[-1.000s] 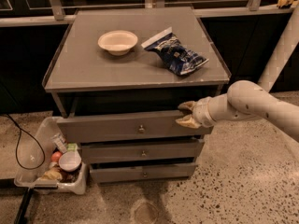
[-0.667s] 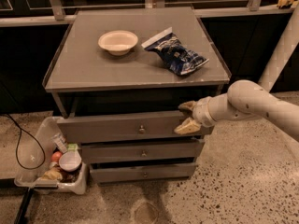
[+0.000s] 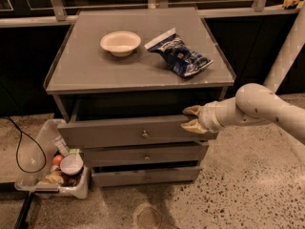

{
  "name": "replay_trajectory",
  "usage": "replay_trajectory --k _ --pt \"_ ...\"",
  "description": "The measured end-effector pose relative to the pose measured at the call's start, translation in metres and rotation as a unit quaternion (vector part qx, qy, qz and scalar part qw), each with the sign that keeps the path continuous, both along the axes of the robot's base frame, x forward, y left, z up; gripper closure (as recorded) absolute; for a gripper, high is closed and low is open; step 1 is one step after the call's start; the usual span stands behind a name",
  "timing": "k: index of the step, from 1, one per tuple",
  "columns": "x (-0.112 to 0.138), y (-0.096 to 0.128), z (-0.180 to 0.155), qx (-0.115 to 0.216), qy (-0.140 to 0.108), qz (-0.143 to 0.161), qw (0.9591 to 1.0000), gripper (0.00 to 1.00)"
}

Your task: Open top drawer

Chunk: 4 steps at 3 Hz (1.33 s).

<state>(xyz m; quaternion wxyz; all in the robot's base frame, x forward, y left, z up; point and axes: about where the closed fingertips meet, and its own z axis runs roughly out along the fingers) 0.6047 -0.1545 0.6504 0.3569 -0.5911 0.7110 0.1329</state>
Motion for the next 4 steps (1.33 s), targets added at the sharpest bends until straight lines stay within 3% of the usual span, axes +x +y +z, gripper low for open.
replay_trajectory --k 1,3,4 --pt "0.0003 0.0002 0.0030 0.000 0.000 0.000 1.0000 1.00" --pt "-0.0071 -0.0009 0.0040 0.003 0.003 0.001 1.0000 1.00" --pt "-0.0071 -0.0009 0.0040 0.003 0.003 0.001 1.0000 0.81"
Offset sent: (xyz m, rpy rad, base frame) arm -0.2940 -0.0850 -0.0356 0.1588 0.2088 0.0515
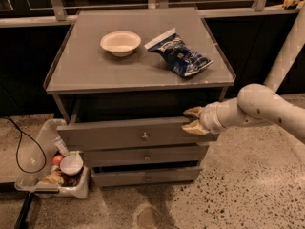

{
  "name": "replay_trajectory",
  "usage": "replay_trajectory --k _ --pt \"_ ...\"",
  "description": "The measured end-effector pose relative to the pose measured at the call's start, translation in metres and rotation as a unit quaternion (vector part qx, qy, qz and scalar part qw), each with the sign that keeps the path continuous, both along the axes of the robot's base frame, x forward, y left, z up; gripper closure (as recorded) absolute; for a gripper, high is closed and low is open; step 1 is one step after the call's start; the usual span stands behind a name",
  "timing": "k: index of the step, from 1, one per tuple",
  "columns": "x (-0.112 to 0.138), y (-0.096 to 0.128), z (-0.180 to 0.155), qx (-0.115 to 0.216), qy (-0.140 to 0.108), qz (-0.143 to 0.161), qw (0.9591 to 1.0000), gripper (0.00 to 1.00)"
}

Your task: Open top drawer

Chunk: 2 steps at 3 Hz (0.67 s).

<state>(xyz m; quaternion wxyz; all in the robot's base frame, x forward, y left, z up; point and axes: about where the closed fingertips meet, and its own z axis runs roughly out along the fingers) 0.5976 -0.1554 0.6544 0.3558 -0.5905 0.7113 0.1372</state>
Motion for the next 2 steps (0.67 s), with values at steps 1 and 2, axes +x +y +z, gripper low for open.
replay_trajectory --k 1,2 --pt "0.0000 0.0000 0.0000 0.000 0.000 0.000 1.0000 0.59" --pt "-0.0001 0.0017 -0.0010 -0.001 0.001 0.002 1.0000 0.34"
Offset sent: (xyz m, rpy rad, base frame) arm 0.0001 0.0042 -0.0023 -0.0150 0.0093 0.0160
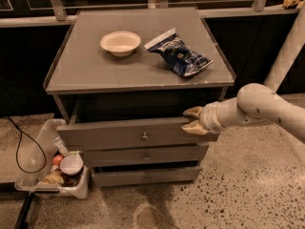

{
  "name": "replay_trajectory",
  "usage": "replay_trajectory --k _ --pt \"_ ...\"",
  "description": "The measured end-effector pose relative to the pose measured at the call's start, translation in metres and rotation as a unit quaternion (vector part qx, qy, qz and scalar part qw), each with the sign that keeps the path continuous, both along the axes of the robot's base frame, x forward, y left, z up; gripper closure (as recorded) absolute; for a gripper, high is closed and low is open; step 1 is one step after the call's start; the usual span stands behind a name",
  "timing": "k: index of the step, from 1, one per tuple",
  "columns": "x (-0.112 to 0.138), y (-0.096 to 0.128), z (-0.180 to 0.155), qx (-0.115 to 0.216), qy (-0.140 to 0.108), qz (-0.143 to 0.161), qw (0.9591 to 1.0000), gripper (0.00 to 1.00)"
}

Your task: Open top drawer

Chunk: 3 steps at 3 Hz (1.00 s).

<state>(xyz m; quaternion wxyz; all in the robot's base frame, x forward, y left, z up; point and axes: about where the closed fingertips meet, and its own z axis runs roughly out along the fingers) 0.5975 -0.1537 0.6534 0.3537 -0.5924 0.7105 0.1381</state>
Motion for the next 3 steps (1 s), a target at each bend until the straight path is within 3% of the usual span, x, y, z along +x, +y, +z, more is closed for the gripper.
replay_trajectory --k 1,2,3 --pt "0.000 0.000 0.002 0.000 0.000 0.000 1.0000 0.12" --pt "-0.033 -0.003 -0.013 0.015 0.019 0.044 0.9987 0.13" --pt "-0.035 -0.002 -0.011 0.017 0.021 0.049 0.9984 0.36"
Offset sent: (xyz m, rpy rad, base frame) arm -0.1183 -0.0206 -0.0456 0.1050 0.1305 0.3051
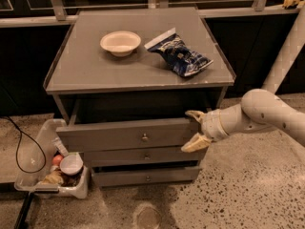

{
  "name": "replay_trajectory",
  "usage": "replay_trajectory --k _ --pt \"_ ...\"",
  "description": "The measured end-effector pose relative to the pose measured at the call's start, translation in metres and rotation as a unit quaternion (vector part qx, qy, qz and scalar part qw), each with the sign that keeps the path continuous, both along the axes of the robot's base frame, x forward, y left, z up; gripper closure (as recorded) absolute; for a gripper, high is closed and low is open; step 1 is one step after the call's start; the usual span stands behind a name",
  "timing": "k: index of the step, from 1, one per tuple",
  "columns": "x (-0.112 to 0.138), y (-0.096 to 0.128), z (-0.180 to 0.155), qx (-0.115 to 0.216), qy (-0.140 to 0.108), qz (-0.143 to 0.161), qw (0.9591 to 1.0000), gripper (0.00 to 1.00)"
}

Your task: Open top drawer

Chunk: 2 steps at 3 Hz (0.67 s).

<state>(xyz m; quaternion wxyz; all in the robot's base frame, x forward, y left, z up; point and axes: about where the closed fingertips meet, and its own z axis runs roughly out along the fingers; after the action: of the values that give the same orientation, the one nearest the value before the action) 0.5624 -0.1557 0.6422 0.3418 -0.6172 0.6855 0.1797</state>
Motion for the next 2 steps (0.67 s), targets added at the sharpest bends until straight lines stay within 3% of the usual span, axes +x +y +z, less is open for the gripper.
replay_trajectory --k 2 --pt "0.0027 0.0019 0.0096 0.000 0.000 0.000 1.0000 0.83"
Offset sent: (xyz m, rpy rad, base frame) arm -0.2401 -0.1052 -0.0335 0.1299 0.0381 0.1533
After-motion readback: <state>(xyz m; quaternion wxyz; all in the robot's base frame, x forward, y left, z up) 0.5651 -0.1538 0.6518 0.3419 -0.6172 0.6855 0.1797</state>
